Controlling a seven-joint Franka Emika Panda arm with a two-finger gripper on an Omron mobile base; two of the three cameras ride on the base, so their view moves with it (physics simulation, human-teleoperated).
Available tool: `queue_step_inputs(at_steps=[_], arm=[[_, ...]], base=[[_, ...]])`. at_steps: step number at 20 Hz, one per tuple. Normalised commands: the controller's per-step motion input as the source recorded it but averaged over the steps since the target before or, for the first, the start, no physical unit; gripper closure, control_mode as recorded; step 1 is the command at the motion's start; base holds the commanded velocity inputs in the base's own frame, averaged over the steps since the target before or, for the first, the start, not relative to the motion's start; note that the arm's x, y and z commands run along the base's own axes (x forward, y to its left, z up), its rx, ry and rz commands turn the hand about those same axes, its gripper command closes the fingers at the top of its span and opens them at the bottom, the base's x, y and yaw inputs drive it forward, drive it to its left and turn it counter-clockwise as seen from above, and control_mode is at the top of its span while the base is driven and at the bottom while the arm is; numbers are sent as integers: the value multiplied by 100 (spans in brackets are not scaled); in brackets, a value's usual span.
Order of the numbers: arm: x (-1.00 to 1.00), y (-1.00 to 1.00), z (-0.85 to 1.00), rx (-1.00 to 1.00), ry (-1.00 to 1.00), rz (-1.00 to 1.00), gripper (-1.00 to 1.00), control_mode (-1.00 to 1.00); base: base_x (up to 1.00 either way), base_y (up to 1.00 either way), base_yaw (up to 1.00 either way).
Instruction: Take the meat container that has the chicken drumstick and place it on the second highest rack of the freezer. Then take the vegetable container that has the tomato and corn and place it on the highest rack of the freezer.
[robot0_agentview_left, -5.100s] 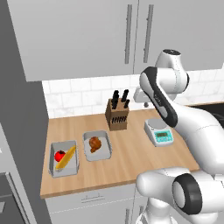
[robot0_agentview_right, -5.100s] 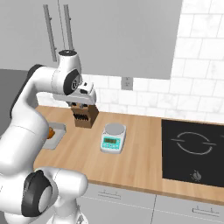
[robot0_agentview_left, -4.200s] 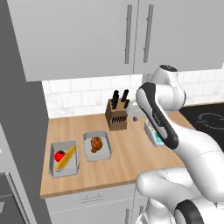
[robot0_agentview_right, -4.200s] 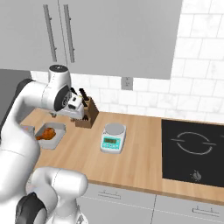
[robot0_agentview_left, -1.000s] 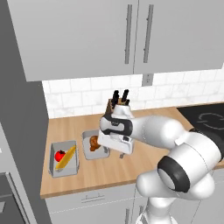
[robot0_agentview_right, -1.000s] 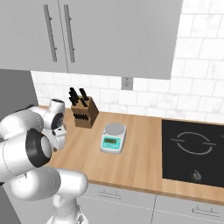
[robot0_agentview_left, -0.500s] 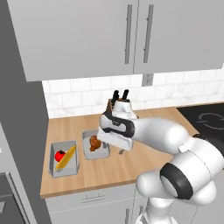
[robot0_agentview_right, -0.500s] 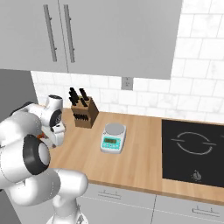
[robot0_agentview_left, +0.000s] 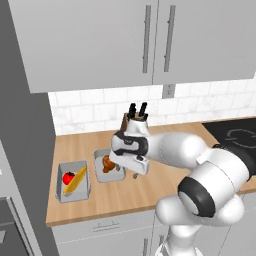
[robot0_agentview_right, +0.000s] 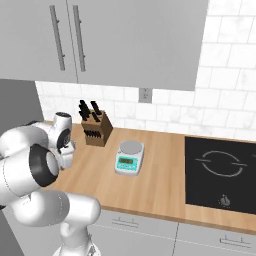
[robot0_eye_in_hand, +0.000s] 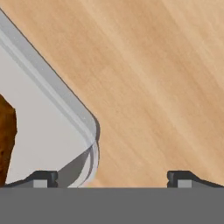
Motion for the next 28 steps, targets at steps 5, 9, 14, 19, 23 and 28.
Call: queue_step_inputs(at_steps=[5, 9, 14, 19, 23, 28], arm=[[20, 0, -7, -2, 0, 0, -100, -100], [11, 0, -5, -1, 0, 0, -100, -100], [-13, 0, -43, -1, 1, -4, -100, -100], [-12, 6, -29, 0, 0, -5, -100, -100], [0, 10, -18, 0, 0, -2, -100, -100], [-14, 12, -50, -3, 1, -4, 100, -100]], base=[[0, 0, 0], [0, 0, 0], [0, 0, 0], [0, 0, 0], [0, 0, 0], [0, 0, 0]])
